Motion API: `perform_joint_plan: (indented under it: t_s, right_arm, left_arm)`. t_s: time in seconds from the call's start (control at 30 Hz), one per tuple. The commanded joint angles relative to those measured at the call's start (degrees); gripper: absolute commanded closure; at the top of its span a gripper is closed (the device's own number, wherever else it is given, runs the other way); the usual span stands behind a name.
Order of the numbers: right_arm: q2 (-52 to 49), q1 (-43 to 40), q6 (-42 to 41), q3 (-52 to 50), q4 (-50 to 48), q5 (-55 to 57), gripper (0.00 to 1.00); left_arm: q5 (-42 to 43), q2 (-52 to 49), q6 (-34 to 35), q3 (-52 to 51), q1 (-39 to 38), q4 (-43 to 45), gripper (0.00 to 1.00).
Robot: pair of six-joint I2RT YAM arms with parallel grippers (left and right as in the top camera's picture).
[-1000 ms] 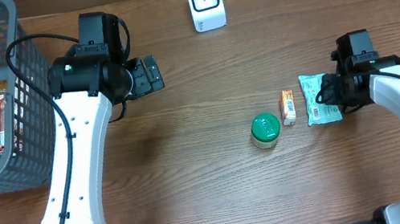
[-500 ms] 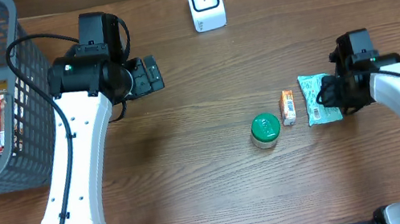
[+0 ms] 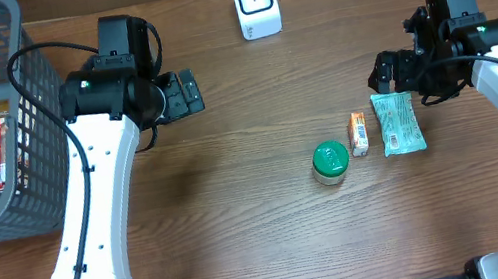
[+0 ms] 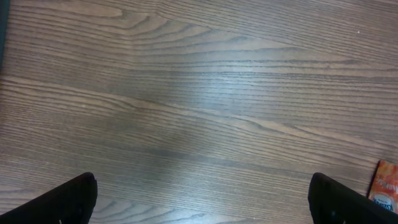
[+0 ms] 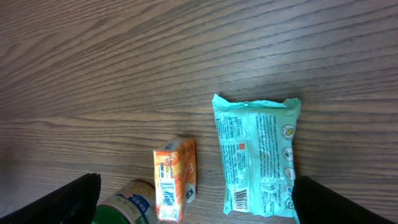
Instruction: Scan the item barcode
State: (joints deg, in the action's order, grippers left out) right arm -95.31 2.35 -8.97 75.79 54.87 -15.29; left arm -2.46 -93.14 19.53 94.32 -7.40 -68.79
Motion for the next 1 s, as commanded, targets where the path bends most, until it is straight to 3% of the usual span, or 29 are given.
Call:
perform_joint_plan:
  t_s: [0.0, 0.97]
  right_arm:
    - [1.01, 0.31, -0.15, 0.46, -0.31, -1.31, 0.00]
    - [1.01, 0.31, -0.15, 0.46, -0.31, -1.31, 0.00]
  left_arm:
    - [-0.72, 0.24, 0.17, 0.66, -0.13, 0.04, 0.00]
    - [0.98, 0.20, 0.15, 0.66, -0.13, 2.43, 0.01]
